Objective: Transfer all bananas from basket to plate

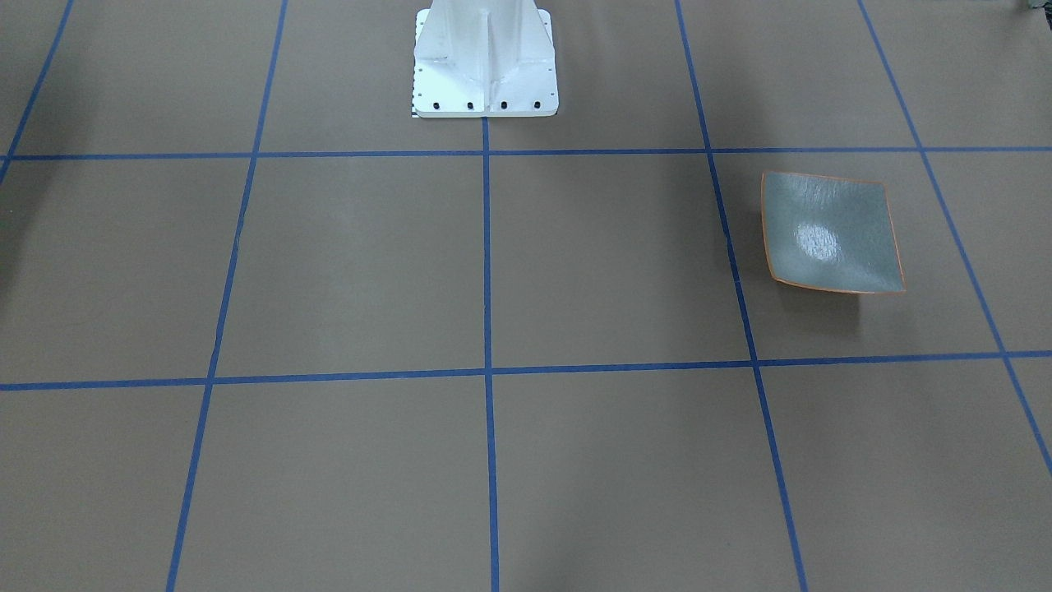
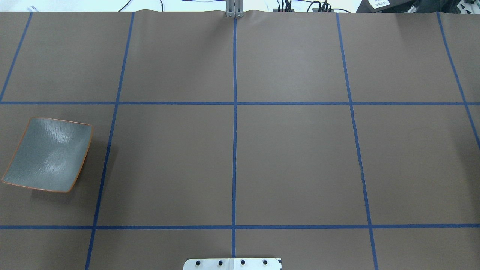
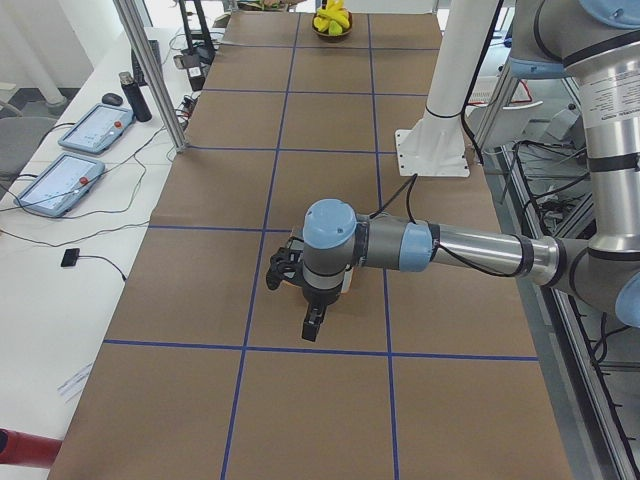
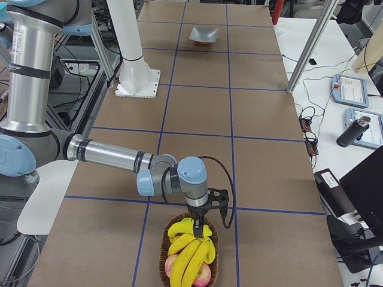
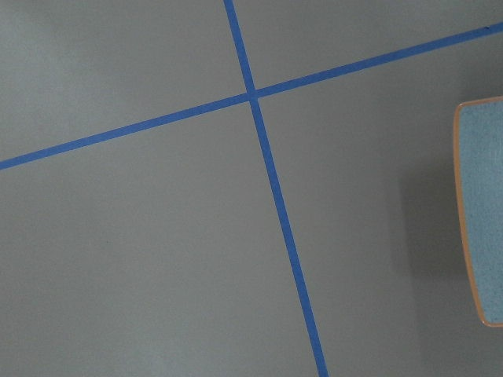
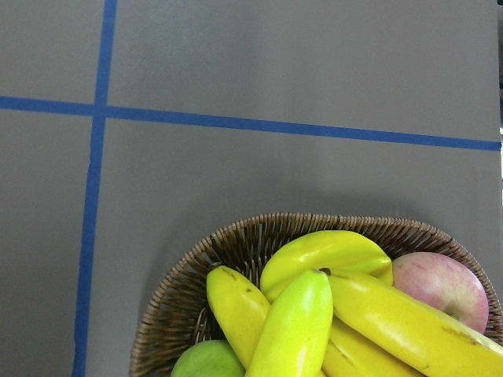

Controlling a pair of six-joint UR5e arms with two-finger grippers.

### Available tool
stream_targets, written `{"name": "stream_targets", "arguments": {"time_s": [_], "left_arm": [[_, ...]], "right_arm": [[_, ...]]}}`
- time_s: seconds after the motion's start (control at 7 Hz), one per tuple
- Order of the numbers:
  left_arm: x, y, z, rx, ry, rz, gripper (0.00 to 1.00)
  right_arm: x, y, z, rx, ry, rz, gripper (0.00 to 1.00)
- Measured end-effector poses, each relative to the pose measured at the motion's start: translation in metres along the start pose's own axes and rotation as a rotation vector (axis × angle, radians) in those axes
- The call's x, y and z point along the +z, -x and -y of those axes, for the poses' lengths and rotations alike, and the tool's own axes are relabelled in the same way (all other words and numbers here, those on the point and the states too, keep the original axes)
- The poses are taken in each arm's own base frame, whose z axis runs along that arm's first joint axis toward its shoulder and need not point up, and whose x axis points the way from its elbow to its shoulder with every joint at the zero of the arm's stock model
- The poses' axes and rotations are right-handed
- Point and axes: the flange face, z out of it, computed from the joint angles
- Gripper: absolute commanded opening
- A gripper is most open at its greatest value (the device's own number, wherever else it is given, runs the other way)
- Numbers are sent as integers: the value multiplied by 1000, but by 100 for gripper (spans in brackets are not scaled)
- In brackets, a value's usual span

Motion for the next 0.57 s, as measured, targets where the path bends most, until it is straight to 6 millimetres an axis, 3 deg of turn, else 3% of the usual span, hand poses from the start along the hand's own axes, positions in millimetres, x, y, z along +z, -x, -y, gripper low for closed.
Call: {"name": "stream_targets", "arguments": {"time_s": [0.57], "left_arm": [[2,1,-4,-5,6,-1,100]], "right_arm": [[20,8,-10,70,26,-54,92]]}}
